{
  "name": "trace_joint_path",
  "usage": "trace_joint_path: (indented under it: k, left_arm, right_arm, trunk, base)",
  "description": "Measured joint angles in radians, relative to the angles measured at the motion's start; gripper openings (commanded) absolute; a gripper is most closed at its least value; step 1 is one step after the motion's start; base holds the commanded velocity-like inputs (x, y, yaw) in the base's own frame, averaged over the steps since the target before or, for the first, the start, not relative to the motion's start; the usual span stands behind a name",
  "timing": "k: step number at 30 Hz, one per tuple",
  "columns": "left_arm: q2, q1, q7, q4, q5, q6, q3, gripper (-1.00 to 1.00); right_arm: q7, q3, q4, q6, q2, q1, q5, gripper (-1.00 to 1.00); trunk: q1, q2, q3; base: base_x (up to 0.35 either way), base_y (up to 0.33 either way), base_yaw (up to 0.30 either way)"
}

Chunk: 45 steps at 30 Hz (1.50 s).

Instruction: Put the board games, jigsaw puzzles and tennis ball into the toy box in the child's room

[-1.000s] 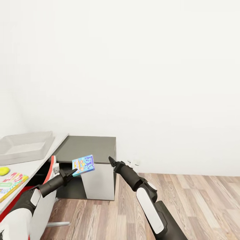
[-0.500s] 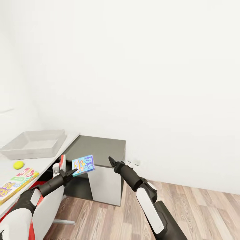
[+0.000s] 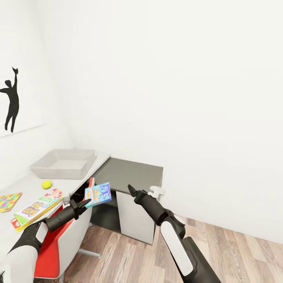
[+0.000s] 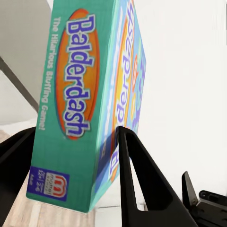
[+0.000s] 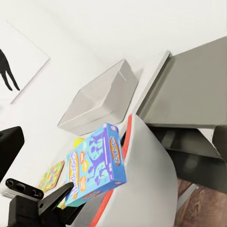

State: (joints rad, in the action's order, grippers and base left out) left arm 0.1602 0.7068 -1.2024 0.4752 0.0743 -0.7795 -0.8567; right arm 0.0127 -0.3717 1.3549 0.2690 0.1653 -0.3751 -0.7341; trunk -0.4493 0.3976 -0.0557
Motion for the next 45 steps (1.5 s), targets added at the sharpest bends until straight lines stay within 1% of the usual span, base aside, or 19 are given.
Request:
trace_joint_path:
  k: [9,11,14,17,19,20,21,32,37,40,42,43,45]
  left_arm:
    - [0.001,0.000,0.000,0.043,0.002,-0.007,0.000,-1.00]
    - [0.005,0.000,0.000,0.047,0.003,-0.008,0.000,-1.00]
    - [0.021,0.000,0.001,0.048,0.005,-0.010,0.001,-1.00]
    - [0.044,0.001,0.001,0.049,0.007,-0.038,0.003,-1.00]
    - [0.053,0.001,0.001,0.050,0.006,-0.052,0.004,-1.00]
    - [0.065,0.002,0.001,0.050,0.006,-0.059,0.006,-1.00]
    - [0.068,0.002,0.001,0.051,0.006,-0.062,0.007,-1.00]
    - [0.073,0.002,0.000,0.055,0.006,-0.066,0.010,-1.00]
    - [0.073,0.002,-0.009,0.077,0.003,-0.064,0.010,-1.00]
    - [0.078,0.002,-0.012,0.100,0.003,-0.076,0.010,-1.00]
    - [0.087,0.002,-0.013,0.116,0.003,-0.099,0.010,-1.00]
    - [0.096,0.002,-0.013,0.127,0.003,-0.115,0.010,-1.00]
    - [0.115,0.002,-0.014,0.144,0.002,-0.141,0.009,-1.00]
  right_arm:
    - [0.000,0.000,0.000,0.000,-0.001,0.000,0.000,1.00]
    - [0.000,-0.001,0.000,-0.001,-0.002,0.000,0.001,1.00]
    - [0.000,-0.002,0.000,-0.002,-0.003,0.000,0.001,1.00]
    - [0.000,-0.004,0.001,-0.004,-0.003,0.000,0.001,1.00]
    - [0.000,-0.004,0.002,-0.004,-0.003,0.000,0.001,1.00]
    - [0.000,-0.003,0.002,-0.003,-0.003,0.000,0.000,1.00]
    - [0.000,-0.004,0.002,-0.003,-0.003,0.000,0.000,1.00]
    - [-0.001,-0.007,0.011,-0.006,-0.006,0.000,0.002,1.00]
    - [0.000,-0.006,0.028,0.000,-0.011,0.000,0.002,1.00]
    - [0.000,-0.006,0.036,0.042,-0.008,-0.001,0.002,1.00]
    - [0.005,-0.004,0.059,0.094,-0.006,-0.001,0.003,1.00]
    - [0.018,-0.003,0.083,0.129,-0.006,-0.001,0.005,1.00]
    - [0.066,0.003,0.121,0.184,-0.008,-0.001,0.009,1.00]
  trunk:
    - [0.000,0.000,0.000]
    - [0.000,0.000,0.000]
    - [0.000,0.000,0.000]
    - [0.000,0.000,0.000]
    - [0.000,0.000,0.000]
    - [0.000,0.000,0.000]
    - [0.000,0.000,0.000]
    - [0.000,0.000,0.000]
    - [0.000,0.000,0.000]
    - [0.000,0.000,0.000]
    - [0.000,0.000,0.000]
    - [0.000,0.000,0.000]
    - [0.000,0.000,0.000]
  base:
    - [0.000,0.000,0.281]
    - [0.000,0.000,0.227]
    - [0.000,0.000,0.103]
    - [0.000,0.000,0.030]
    - [0.000,0.000,0.010]
    - [0.000,0.000,0.003]
    - [0.000,0.000,0.002]
    - [0.000,0.000,0.000]
    - [0.000,0.000,0.000]
    - [0.000,0.000,0.000]
    - [0.000,0.000,0.000]
    - [0.000,0.000,0.000]
    - [0.000,0.000,0.000]
